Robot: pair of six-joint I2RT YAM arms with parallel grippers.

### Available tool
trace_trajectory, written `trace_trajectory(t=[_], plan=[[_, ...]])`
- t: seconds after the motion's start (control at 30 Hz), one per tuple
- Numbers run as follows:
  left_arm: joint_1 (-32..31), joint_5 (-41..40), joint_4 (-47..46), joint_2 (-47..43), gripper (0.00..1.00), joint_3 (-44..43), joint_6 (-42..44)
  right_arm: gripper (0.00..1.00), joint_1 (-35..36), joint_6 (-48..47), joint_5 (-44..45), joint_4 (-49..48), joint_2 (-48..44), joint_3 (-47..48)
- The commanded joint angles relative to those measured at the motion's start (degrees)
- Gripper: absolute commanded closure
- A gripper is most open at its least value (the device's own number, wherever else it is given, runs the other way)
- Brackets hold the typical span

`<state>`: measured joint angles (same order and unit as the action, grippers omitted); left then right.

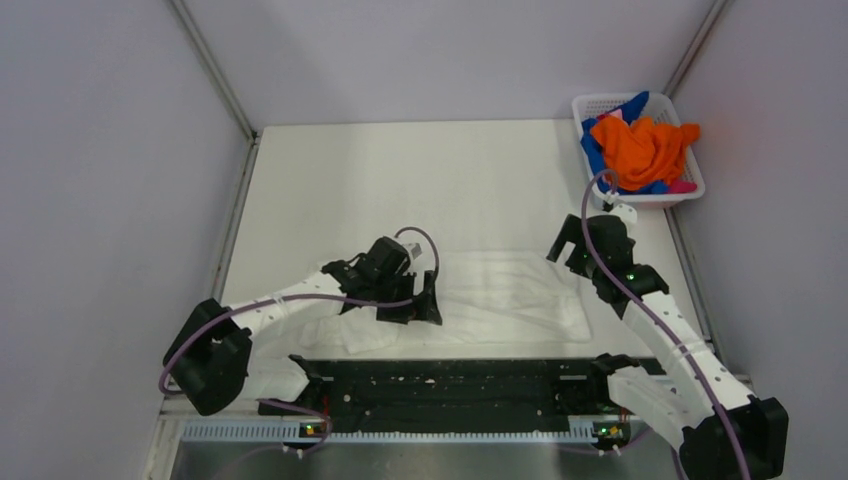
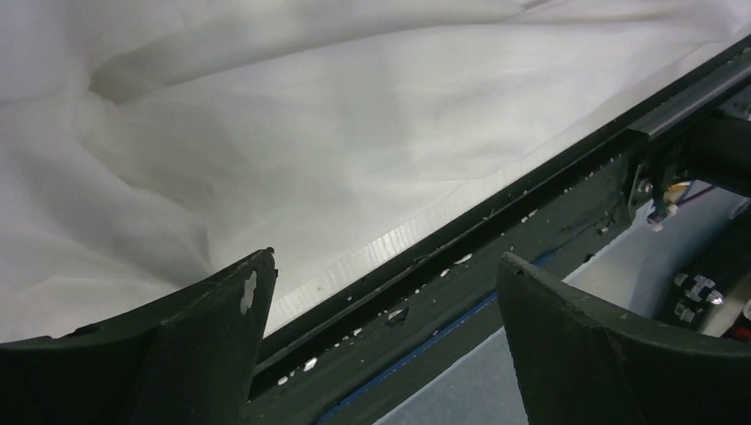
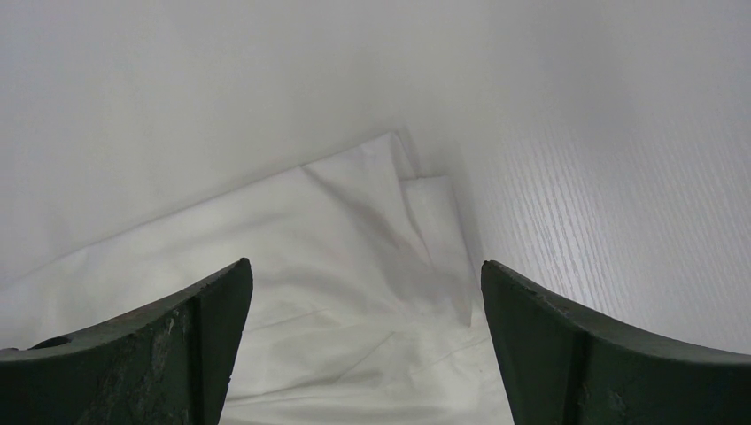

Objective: Fold and stack the t-shirts
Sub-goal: Fold the other side of the tshirt into a rectangle, then rotate the tshirt 90 degrees

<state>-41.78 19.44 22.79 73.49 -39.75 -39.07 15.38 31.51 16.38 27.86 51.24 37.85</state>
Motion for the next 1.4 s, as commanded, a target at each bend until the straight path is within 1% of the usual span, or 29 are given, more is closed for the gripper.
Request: trace_trajectory(t=[0.0,0.1,0.2,0.3,0.37,0.4,0.5,0.6,0.67,0.83,0.93,1.07,1.13,1.23,1.37], plan=[[-0.58,-10.19,3.50,0.37,0.02,-5.53,-0.41,0.01,0.59,-0.80,0.16,-1.11,-1.44,-0.58],[-0.50,-21.95,10.87,-0.71,0.02,-8.56,-1.09,0.01,0.59,-0.80,0.06,-1.09,-1.38,-0.63],[-0.16,-31.60,15.72,-3.33,0.01,-10.09,-2.44,0.01,0.55,-0.84,0.06,-1.10,-1.45,-0.75],[3.61,-36.08,17.74,-6.47,0.01,-9.07,-3.41,0.01,0.57,-0.99,0.20,-1.09,-1.39,-0.76],[8.57,-35.70,16.71,-8.37,0.01,-7.17,-3.53,0.01,0.61,-0.92,0.19,-1.14,-1.34,-0.74],[11.68,-33.97,14.61,-9.32,0.01,-5.80,-3.02,0.01,0.62,-0.95,0.16,-1.21,-1.39,-0.75],[18.63,-26.53,4.78,-10.68,0.01,0.06,-1.93,0.01,0.55,-1.23,-0.39,-1.51,-1.18,-0.82],[21.15,-22.72,-6.77,-8.23,0.01,3.00,-2.16,0.01,0.56,-2.02,-1.47,-2.28,-0.61,-1.13],[22.84,-21.60,-9.48,-4.12,0.01,2.25,-2.34,0.01,0.62,-2.55,-2.67,-2.85,-0.14,-1.43],[28.56,-23.21,-12.88,6.22,0.01,-1.98,-1.42,0.01,0.61,-4.60,-7.40,-5.10,1.00,-2.27],[31.73,-22.11,-12.48,11.00,0.01,-5.29,-1.39,0.01,0.56,-5.10,-10.93,-7.50,2.49,-3.29],[32.70,-23.22,-7.23,17.46,0.01,-12.76,0.69,0.01,0.62,-4.53,-14.42,-10.47,5.29,-4.29],[32.73,-23.33,-5.42,19.69,0.01,-14.91,1.70,0.01,0.80,-4.47,-15.23,-11.12,6.89,-4.22],[32.98,-23.04,-5.79,21.73,0.01,-17.59,3.57,0.01,2.14,-4.65,-15.34,-12.39,8.84,-3.80],[33.08,-21.13,-6.24,25.21,0.01,-25.23,6.20,0.01,6.23,-6.00,-15.06,-14.08,11.37,-2.43]])
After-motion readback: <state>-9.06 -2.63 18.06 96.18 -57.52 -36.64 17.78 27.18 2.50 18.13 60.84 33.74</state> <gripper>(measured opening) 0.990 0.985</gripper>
